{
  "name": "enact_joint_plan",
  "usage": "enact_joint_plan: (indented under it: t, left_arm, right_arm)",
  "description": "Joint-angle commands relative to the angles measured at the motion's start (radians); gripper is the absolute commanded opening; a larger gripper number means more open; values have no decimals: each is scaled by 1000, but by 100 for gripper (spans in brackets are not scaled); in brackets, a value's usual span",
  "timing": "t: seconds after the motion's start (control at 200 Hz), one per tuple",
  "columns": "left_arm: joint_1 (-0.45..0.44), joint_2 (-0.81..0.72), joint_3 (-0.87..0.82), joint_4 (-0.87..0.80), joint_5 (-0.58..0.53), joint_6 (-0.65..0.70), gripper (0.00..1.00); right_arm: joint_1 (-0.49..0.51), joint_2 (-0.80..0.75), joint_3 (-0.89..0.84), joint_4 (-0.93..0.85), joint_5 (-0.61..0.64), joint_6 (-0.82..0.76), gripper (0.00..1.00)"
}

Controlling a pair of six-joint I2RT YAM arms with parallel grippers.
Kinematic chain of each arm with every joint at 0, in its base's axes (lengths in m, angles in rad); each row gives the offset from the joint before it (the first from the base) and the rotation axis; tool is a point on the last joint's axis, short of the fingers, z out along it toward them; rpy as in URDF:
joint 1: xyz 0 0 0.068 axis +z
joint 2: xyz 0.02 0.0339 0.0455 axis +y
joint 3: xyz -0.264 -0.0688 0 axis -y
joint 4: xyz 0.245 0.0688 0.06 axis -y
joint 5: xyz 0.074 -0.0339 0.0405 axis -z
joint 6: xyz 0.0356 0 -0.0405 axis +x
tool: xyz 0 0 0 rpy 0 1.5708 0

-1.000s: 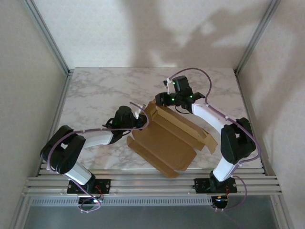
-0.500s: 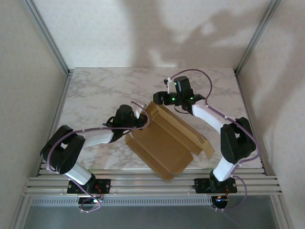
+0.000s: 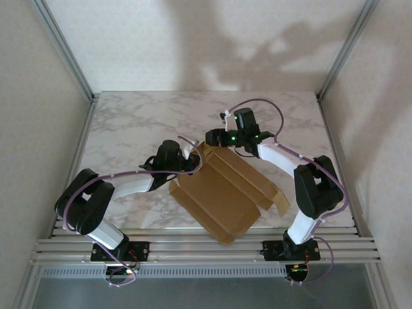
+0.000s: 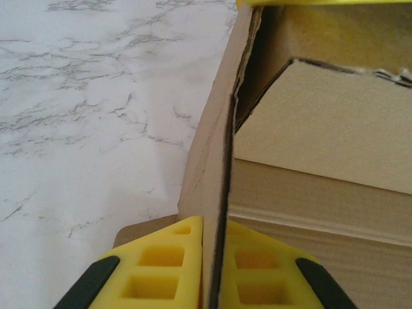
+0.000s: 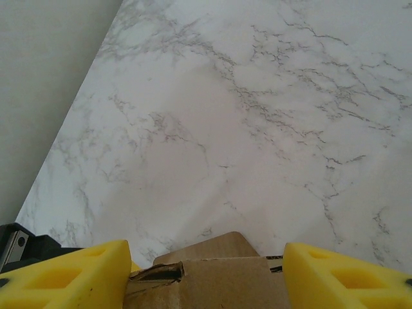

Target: Fold the paper box

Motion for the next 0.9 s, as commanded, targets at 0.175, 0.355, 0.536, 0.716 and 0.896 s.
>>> enact_joint_plan:
  t: [0.175,0.355,0.536,0.716,0.896]
  left_arm:
    - [1,-7,14,-131,27,13,11]
    - [2,-6,14,-133,32,16,11]
    - [1,-13,20,-143,31,19,11]
    - [2,-19,28,-156,32,22,11]
    - [12,-53,42,-181,45,15,19]
  right_arm:
    - [-5,11,-58,94,27,41,64]
    - [-7,15,-64,147,11,76,65]
    - [-6,44,-60,129,30,75,66]
    - [-4,63,-63,94,63,52,65]
    - [-5,57,-87,93,65,39,60]
